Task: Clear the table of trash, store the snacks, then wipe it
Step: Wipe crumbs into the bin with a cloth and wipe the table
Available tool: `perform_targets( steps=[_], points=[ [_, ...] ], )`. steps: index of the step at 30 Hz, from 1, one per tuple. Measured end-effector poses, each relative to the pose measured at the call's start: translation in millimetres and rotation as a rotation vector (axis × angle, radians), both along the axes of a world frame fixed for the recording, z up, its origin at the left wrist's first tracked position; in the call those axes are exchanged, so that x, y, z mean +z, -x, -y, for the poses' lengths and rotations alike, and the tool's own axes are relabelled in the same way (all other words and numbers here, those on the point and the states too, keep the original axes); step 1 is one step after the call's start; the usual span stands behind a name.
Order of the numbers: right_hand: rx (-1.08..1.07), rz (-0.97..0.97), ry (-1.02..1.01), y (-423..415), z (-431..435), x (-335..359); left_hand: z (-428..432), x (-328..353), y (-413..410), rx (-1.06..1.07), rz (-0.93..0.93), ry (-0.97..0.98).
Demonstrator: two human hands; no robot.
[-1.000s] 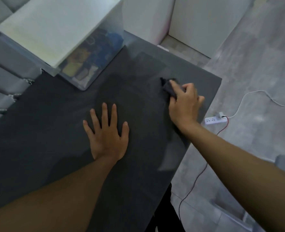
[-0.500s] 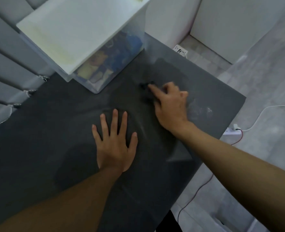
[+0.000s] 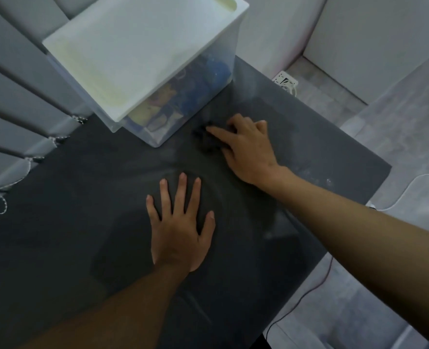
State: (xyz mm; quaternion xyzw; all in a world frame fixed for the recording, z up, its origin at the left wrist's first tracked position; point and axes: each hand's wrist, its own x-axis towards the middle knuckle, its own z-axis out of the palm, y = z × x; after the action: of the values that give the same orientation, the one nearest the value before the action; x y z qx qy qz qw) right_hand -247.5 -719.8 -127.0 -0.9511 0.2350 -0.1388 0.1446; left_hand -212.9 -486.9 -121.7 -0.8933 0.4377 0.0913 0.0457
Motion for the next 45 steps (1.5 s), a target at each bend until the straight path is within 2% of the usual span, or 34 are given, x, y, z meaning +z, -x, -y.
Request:
perform_targets(
  steps=[1, 3, 5, 7, 8, 10, 13, 15, 17, 20, 21, 23, 25, 27, 28, 30, 33, 34, 36, 39, 41, 43, 45],
  points=[
    [0.087, -0.011, 0.029, 2.5, 8.2, 0.6, -0.4, 0.4, 0.1, -0.001, 0.000, -0.005],
    [0.053, -0.025, 0.090, 2.7, 34.9, 0.7, -0.8, 0.4, -0.3, -0.005, 0.000, -0.009],
    [-0.193, -0.019, 0.066, 0.2, 61.2, 0.9, -0.4, 0.1, -0.3, -0.005, -0.007, 0.001],
    [-0.487, 0.019, -0.058, -3.0, 71.8, 2.0, 0.5, 0.3, 0.3, -0.007, -0.016, 0.007],
    [-0.531, 0.027, -0.093, -4.4, 67.5, 3.0, 0.7, 0.4, 0.3, -0.007, -0.016, 0.006],
    [-0.404, 0.024, -0.064, -1.4, 45.9, 1.3, 0.3, 0.5, -0.3, -0.007, -0.012, -0.005],
    [-0.049, 0.040, -0.009, 20.2, 33.7, 0.2, 0.2, 0.4, -0.5, -0.005, -0.011, -0.011],
    [0.011, 0.000, 0.065, 31.5, 53.5, 0.1, 0.2, 0.7, -0.2, -0.005, -0.017, -0.013],
    [-0.192, -0.009, 0.081, 37.1, 77.1, -1.7, 0.3, 0.4, -0.3, -0.001, -0.020, -0.012],
    [-0.641, 0.033, -0.077, 40.0, 94.6, -0.8, 0.4, -0.4, -0.2, 0.006, -0.017, -0.019],
    [-0.674, 0.033, -0.109, 39.9, 89.0, 0.6, 0.5, -0.6, -0.4, 0.007, -0.015, -0.020],
    [-0.545, 0.033, -0.116, 44.3, 64.6, 1.8, 0.3, -0.9, -0.6, 0.008, -0.015, -0.021],
    [-0.287, 0.057, -0.063, 58.8, 40.3, 1.2, 0.3, -1.3, -0.4, 0.010, -0.014, -0.017],
    [-0.069, 0.023, 0.010, 76.7, 38.4, -0.2, 0.3, -1.8, -0.1, 0.014, -0.018, -0.011],
    [-0.036, -0.009, 0.053, 84.2, 47.1, 0.0, 0.4, -2.1, 0.1, 0.015, -0.018, -0.012],
    [-0.191, -0.028, 0.082, 94.3, 68.8, -1.4, 0.2, -2.8, -0.2, 0.017, -0.018, -0.012],
    [-0.649, 0.031, -0.045, 102.1, 83.6, -2.6, -0.2, -4.1, -0.1, 0.025, -0.019, -0.005],
    [-0.700, 0.036, -0.084, 102.3, 77.7, -2.2, -0.1, -4.5, -0.1, 0.024, -0.017, 0.000],
    [-0.601, 0.036, -0.097, 104.9, 53.4, -0.3, -0.2, -4.9, 0.3, 0.026, -0.024, 0.013],
    [-0.222, 0.030, -0.036, 127.7, 27.2, 1.7, -0.8, -5.5, 0.2, 0.026, -0.016, 0.010],
    [-0.089, -0.027, 0.042, 147.8, 36.2, 2.2, -1.3, -6.1, -0.1, 0.025, -0.010, 0.006],
    [-0.265, -0.016, 0.085, 163.7, 53.1, 0.1, -1.1, -6.2, -0.5, 0.032, -0.009, 0.007],
    [-0.647, 0.041, 0.017, 174.0, 59.3, -1.1, -0.7, -6.5, 0.3, 0.034, 0.001, 0.004]
  ],
)
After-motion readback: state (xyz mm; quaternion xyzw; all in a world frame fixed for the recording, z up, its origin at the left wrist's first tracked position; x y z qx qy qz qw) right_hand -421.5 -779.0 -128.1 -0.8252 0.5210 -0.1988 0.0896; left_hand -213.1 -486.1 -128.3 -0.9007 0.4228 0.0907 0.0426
